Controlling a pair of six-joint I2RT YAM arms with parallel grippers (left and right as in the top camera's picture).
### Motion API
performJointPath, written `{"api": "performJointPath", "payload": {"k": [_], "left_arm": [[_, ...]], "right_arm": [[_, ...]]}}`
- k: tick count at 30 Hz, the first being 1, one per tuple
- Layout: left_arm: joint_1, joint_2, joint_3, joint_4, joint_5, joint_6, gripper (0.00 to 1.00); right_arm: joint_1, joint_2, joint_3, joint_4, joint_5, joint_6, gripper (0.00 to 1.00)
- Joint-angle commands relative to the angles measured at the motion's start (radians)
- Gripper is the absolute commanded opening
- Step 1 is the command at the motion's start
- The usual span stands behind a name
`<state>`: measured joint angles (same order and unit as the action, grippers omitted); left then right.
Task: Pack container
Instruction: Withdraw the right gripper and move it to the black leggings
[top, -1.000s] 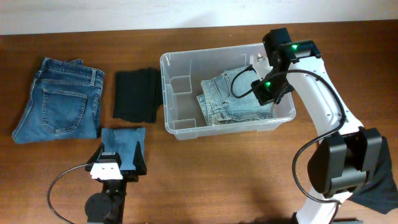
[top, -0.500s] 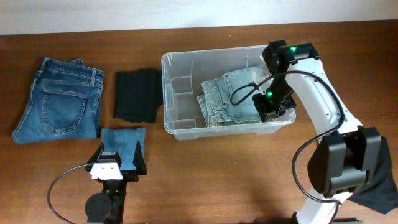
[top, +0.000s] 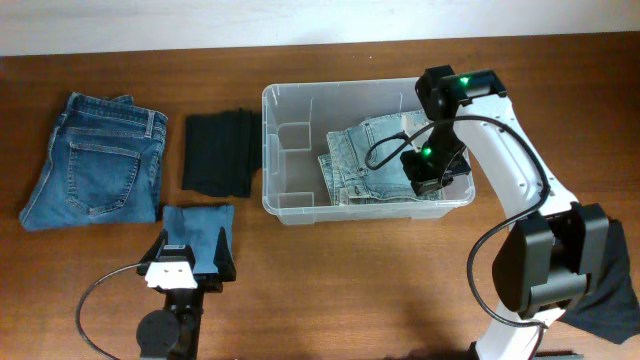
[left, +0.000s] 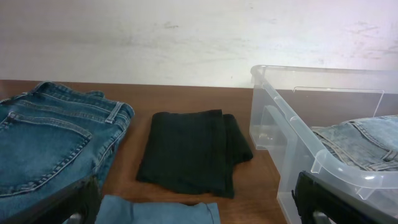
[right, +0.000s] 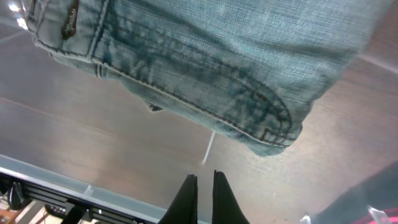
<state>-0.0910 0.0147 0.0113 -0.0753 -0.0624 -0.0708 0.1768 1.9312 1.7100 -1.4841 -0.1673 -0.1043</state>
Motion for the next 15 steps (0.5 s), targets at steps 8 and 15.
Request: {"api": "performJointPath", "payload": {"k": [8,15], "left_arm": [[0.005,-0.008,-0.002,-0.004,0.004,0.016,1.0],[0.005,-0.008,-0.002,-0.004,0.004,0.016,0.99]], "right_arm": [[-0.181,-0.192,0.248,-0.031,0.018,0.067,0.04],[-0.46,-0.307,0.246,-0.099,0.131,0.166,0.04]]}}
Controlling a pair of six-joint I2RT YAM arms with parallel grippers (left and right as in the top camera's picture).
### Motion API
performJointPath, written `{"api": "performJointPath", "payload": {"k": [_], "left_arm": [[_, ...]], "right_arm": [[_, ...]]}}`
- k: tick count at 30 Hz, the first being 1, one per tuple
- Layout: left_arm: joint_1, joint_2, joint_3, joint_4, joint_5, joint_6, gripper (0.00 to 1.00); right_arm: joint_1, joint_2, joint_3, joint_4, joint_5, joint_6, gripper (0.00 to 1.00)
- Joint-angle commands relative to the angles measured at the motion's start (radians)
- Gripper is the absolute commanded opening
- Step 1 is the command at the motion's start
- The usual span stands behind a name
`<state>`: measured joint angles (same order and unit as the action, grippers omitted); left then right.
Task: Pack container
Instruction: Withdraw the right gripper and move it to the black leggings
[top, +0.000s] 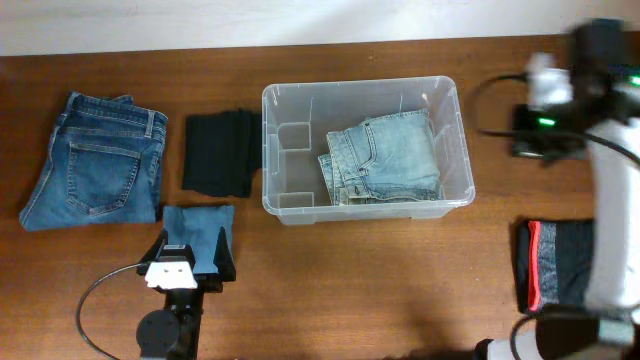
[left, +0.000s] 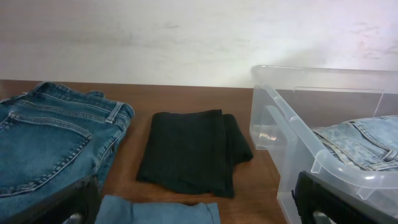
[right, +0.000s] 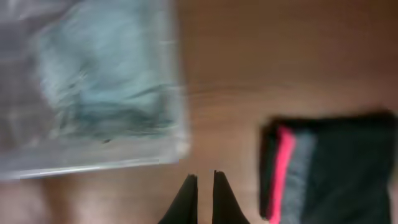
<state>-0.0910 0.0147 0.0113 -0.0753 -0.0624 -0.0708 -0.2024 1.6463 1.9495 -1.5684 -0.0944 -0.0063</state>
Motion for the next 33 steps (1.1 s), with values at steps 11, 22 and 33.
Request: {"api": "performJointPath", "payload": {"k": [11,22,33], "left_arm": [[0.005,-0.008,-0.002,-0.004,0.004,0.016,0.99],[0.005,-0.008,-0.002,-0.004,0.004,0.016,0.99],[0.005,-0.008,-0.002,-0.004,0.004,0.016,0.99]], "right_arm": [[-0.44,-0.027,-0.238,0.046,0.079,0.209,0.1],[-0.436,-0.022,-0.6,0.382,0.162,0.278,0.42],[-0.332,-0.018,-0.708,0.508,0.105,0.114,0.98]]}}
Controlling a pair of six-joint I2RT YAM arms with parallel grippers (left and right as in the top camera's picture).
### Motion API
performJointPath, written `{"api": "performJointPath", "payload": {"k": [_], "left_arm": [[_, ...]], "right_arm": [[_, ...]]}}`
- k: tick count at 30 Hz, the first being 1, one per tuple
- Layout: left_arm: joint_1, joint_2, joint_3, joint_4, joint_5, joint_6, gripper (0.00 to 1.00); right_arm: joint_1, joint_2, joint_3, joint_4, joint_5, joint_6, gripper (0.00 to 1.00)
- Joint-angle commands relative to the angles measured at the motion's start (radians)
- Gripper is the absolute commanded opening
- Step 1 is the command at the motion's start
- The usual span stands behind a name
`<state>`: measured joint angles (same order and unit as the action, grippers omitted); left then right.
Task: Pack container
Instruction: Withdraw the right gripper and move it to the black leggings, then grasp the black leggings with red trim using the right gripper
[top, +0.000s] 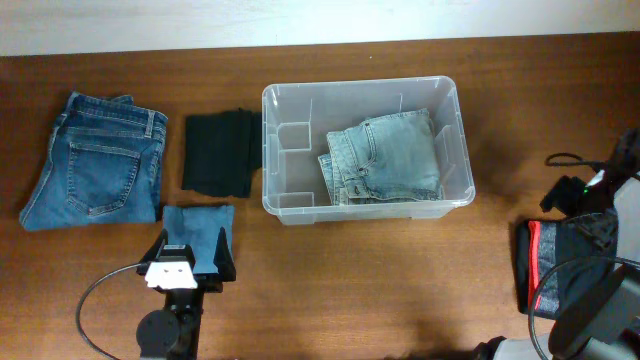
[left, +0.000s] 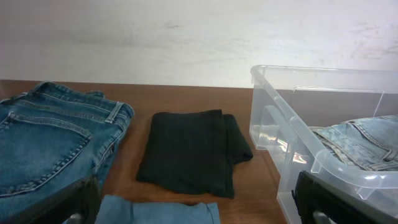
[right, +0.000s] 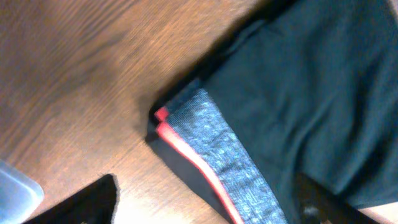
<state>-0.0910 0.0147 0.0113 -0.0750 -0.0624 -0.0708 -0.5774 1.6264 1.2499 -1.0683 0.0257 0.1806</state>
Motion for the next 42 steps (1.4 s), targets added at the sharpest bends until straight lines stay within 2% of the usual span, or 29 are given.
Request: {"api": "performJointPath", "payload": {"k": [1,4,8,11,19,20,22,26,36,42], "left_arm": [[0.005,-0.008,-0.002,-0.004,0.004,0.016,0.99],[0.005,-0.008,-0.002,-0.005,0.004,0.016,0.99],[0.005,-0.008,-0.002,-0.005,0.004,0.016,0.99],[0.005,-0.008,-0.002,-0.005,0.004,0.016,0.99],[0.005,-0.008,-0.002,-0.005,0.004,0.016,0.99],[0.005,-0.008,-0.002,-0.004,0.004,0.016,0.99],[0.005,-0.008,-0.002,-0.005,0.004,0.016,0.99],[0.005,-0.008,-0.002,-0.004,0.004,0.016,0.99],[0.005,-0.008,-0.002,-0.005,0.004,0.016,0.99],[0.005,-0.008,-0.002,-0.004,0.004,0.016,0.99]], "right_arm": [[0.055,0.002,-0.008,0.015,-0.04,-0.072,0.98],[0.073,0.002,-0.008,0.009,-0.164,-0.072,0.98],[0.073,0.002,-0.008,-0.063,-0.026,-0.071,0.99],[0.073,-0.028,-0.008,-0.101,-0.014,-0.04,0.98],[0.073,-0.382,-0.008,-0.167,-0.029,-0.051,0.98],[0.073,-0.445,-0.008,-0.169,-0.069,-0.119,0.98],[0.073,-0.494,-0.008,-0.162,-0.071,-0.148,0.98],[0.073,-0.444,-0.009,-0.167,-0.056,-0.152,0.98],[0.12,-0.104,-0.009,-0.135,0.025,-0.172,0.98],[0.121,0.09,-0.009,-0.104,0.118,-0.111,0.98]]}}
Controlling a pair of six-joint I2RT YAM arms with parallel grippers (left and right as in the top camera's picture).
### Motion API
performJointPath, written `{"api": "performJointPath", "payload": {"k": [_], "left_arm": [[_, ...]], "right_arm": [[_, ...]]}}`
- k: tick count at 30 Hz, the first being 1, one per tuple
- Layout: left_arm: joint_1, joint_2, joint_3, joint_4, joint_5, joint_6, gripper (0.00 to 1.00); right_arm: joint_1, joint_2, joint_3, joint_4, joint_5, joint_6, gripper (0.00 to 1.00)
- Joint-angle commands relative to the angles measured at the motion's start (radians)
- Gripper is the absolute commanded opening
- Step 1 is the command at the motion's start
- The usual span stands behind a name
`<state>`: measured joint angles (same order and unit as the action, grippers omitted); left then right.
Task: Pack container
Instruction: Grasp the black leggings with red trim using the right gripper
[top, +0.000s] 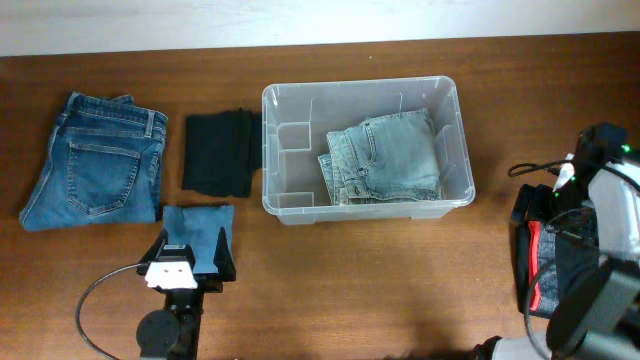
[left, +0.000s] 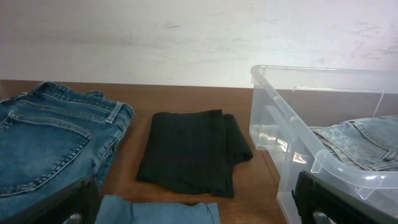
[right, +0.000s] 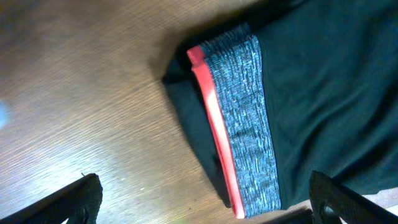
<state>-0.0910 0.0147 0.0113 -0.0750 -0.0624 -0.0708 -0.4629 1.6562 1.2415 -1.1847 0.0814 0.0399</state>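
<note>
A clear plastic container (top: 267, 150) stands mid-table with folded light jeans (top: 385, 160) in its right part. A black garment with a red and grey band (right: 239, 124) lies at the right edge (top: 565, 270). My right gripper (right: 205, 208) hangs wide open over its banded end, also in the overhead view (top: 535, 208). Left of the container lie dark blue jeans (top: 95, 160), a black folded cloth (top: 218, 152) and a light blue cloth (top: 198, 230). My left gripper (left: 196, 211) rests open at the light blue cloth (left: 158, 210).
The container's left part holds small divider compartments (top: 290, 165). Bare wood table (top: 380, 290) lies in front of the container. The right arm's cable (top: 530, 168) loops beside the garment. A pale wall (left: 186, 37) runs behind the table.
My right gripper has shifted over the black garment, so the red and grey band now runs down the middle of its view. It stays open. The left arm has not moved.
My right gripper was shut inside the container, just over the light jeans. Then it was outside, to the right of the container, still shut. Later it was open above the black garment at the right edge, and it hangs there now.
</note>
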Motion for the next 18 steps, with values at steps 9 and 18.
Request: {"api": "performJointPath", "payload": {"k": [9,18], "left_arm": [[0.005,-0.008,-0.002,-0.005,0.004,0.016,0.99],[0.005,-0.008,-0.002,-0.005,0.004,0.016,0.99]], "right_arm": [[0.007,0.103,-0.063,0.154,0.093,0.038,0.98],[0.006,0.103,-0.145,0.276,0.08,-0.003,0.98]]}}
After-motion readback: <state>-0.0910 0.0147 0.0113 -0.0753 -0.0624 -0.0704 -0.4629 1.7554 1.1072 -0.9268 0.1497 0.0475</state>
